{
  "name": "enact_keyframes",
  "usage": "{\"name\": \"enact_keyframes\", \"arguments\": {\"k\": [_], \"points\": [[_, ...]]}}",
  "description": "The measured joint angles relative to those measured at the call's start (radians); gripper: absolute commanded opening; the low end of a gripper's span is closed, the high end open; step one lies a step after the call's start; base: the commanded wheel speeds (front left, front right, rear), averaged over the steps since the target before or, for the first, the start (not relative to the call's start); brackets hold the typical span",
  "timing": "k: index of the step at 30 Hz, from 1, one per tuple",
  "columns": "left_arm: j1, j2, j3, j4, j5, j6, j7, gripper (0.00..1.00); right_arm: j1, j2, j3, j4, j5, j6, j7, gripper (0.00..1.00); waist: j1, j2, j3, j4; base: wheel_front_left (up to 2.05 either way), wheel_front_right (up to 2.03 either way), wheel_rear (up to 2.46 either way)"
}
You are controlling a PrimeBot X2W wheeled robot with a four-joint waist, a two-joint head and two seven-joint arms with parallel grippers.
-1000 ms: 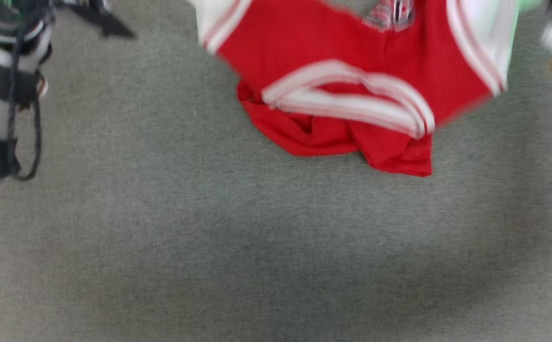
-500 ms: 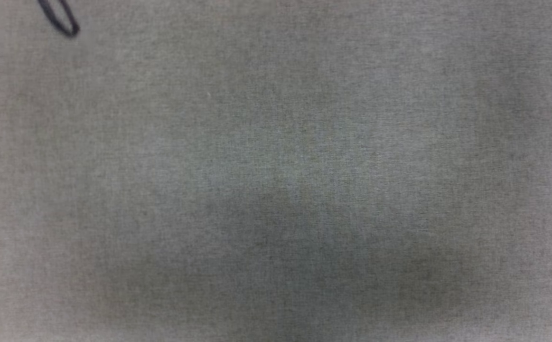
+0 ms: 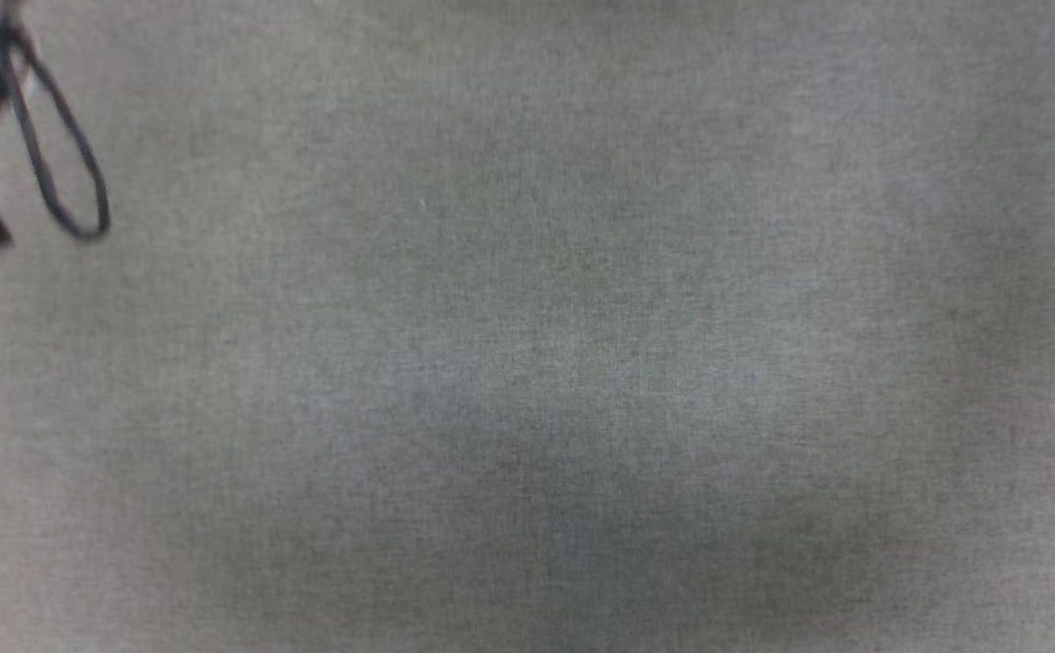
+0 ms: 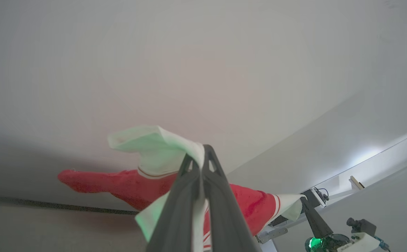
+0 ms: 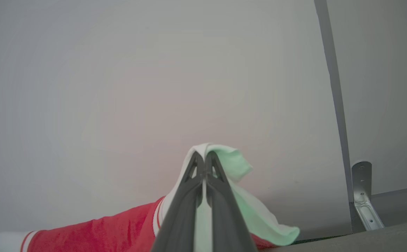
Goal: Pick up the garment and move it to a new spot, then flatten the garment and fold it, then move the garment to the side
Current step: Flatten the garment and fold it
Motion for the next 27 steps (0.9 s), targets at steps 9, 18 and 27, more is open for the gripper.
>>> {"name": "enact_keyframes", "arguments": {"k": [9, 18, 27], "points": [[0.325, 0.064, 0.061, -0.220, -0.102, 0.000, 0.040, 0.00, 0.408, -0.090, 0.045, -0.308, 0.147, 0.000, 0.142, 0.00, 0.0000, 0.0000, -0.081, 0.000, 0.00, 0.00, 0.00], [0.677, 0.157, 0.098, -0.513, -0.152, 0.009, -0.026, 0.00, 0.792, -0.091, -0.048, -0.643, 0.182, 0.000, 0.254, 0.00, 0.0000, 0.0000, -0.176, 0.000, 0.00, 0.00, 0.00], [1.004, 0.300, 0.153, -0.860, -0.195, 0.100, -0.130, 0.00, 1.082, -0.012, -0.207, -0.972, 0.156, 0.000, 0.422, 0.00, 0.0000, 0.0000, -0.249, -0.006, 0.00, 0.00, 0.00]]}}
